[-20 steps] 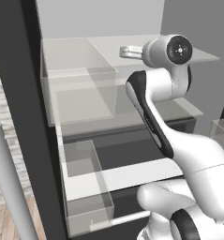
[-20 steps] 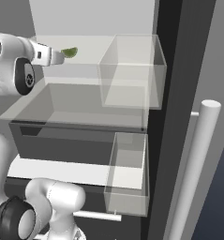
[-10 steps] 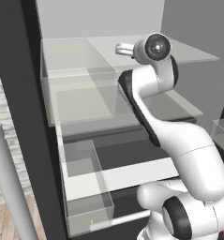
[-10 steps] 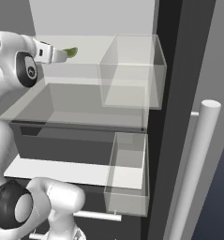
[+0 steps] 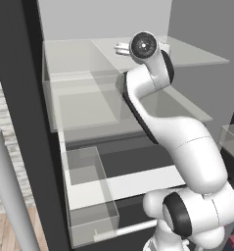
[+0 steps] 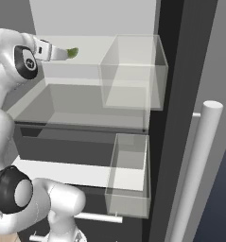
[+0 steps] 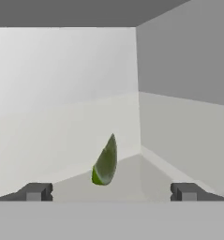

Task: There is a bowl on the dining counter. Grab a lemon wedge from the fridge and place it in the bowl. Then get the liquor bottle and glass cup from the cabinet and place them next to the bowl.

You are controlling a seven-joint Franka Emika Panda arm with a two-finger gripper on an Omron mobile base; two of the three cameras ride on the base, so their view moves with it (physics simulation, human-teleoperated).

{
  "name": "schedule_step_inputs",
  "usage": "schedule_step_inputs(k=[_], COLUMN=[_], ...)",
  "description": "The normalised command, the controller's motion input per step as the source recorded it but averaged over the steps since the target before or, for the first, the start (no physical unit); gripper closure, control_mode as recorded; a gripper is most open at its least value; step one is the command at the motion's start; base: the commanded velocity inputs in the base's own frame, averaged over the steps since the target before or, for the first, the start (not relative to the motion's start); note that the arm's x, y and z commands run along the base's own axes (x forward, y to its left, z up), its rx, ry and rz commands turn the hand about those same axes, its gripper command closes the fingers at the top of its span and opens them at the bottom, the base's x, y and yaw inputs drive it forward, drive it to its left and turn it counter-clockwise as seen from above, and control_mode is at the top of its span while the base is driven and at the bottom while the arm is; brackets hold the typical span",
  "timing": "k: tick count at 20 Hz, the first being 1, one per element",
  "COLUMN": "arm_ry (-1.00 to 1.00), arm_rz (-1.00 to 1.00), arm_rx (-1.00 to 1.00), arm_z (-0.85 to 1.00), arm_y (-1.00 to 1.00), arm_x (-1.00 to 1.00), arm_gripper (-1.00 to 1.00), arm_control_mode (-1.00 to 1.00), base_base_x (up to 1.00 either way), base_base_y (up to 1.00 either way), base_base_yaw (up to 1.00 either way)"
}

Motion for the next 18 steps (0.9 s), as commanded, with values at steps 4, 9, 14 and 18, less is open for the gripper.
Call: schedule_step_inputs(k=[4, 9, 14, 18], arm_ry=[0.02, 0.03, 0.01, 0.0], arm_rz=[-0.05, -0.04, -0.05, 0.0], arm_rx=[-0.08, -0.1, -0.09, 0.0], arm_z=[-0.09, -0.18, -0.15, 0.0], arm_y=[0.0, 0.0, 0.0, 0.0], arm_x=[0.19, 0.1, 0.1, 0.0], arm_gripper=[-1.0, -1.0, -1.0, -1.0], arm_control_mode=[-1.0, -1.0, -1.0, -1.0], base_base_x=[0.0, 0.0, 0.0, 0.0], base_base_y=[0.0, 0.0, 0.0, 0.0], base_base_yaw=[0.0, 0.0, 0.0, 0.0])
